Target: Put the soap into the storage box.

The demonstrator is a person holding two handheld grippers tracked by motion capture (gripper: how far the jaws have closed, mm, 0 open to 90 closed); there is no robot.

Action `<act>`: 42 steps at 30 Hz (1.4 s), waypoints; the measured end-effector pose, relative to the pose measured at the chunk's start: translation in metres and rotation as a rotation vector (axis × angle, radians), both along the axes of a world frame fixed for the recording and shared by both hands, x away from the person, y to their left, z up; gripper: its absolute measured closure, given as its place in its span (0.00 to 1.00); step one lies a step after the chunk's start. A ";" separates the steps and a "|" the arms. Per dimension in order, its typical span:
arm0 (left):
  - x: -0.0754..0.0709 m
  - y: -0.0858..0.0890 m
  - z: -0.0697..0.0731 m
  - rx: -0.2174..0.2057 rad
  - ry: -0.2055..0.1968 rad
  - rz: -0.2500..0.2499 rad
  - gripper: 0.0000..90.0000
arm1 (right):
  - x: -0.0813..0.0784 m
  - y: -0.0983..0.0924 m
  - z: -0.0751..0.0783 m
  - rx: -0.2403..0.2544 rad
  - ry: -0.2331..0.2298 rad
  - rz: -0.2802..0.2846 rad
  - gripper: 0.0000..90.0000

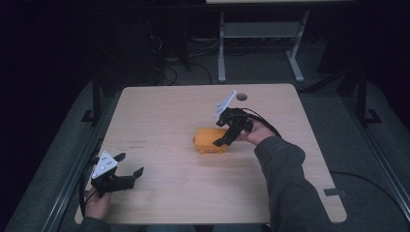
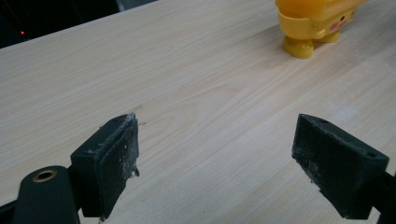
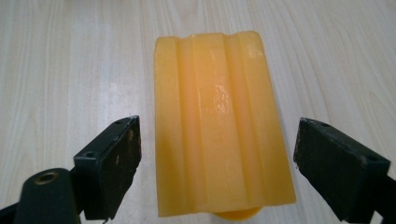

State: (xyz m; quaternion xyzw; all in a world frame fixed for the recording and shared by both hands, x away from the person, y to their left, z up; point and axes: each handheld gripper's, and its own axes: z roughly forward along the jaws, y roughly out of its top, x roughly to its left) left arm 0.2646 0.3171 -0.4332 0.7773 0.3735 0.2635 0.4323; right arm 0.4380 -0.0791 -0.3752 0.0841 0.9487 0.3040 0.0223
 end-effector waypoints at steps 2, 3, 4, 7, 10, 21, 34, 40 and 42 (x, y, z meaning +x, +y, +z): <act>0.000 0.000 0.000 0.002 0.000 -0.001 0.16 | 0.000 -0.001 0.000 -0.004 0.014 -0.003 0.16; 0.000 0.000 0.000 0.002 0.001 -0.001 0.16 | -0.001 -0.003 0.001 -0.001 0.006 -0.006 0.16; 0.000 0.000 0.000 0.002 0.000 -0.002 0.16 | -0.001 -0.003 0.001 -0.001 0.006 -0.006 0.16; 0.000 0.000 0.000 0.001 0.000 -0.001 0.16 | -0.002 -0.005 0.003 0.001 0.010 -0.011 0.16; 0.000 0.000 0.000 0.000 0.001 0.000 0.16 | -0.003 -0.008 0.005 0.005 0.015 -0.020 0.16; 0.000 -0.001 0.000 0.006 0.005 -0.002 0.16 | -0.008 -0.018 0.010 0.010 0.007 -0.033 0.16; 0.000 -0.001 0.000 0.005 0.004 0.000 0.16 | -0.014 -0.036 0.007 0.013 0.024 -0.080 0.16; 0.000 -0.001 -0.001 0.005 0.005 0.000 0.16 | -0.017 -0.042 0.008 0.019 0.016 -0.086 0.16; 0.000 -0.001 -0.001 0.008 0.005 -0.003 0.16 | -0.018 -0.044 0.007 0.019 0.018 -0.093 0.16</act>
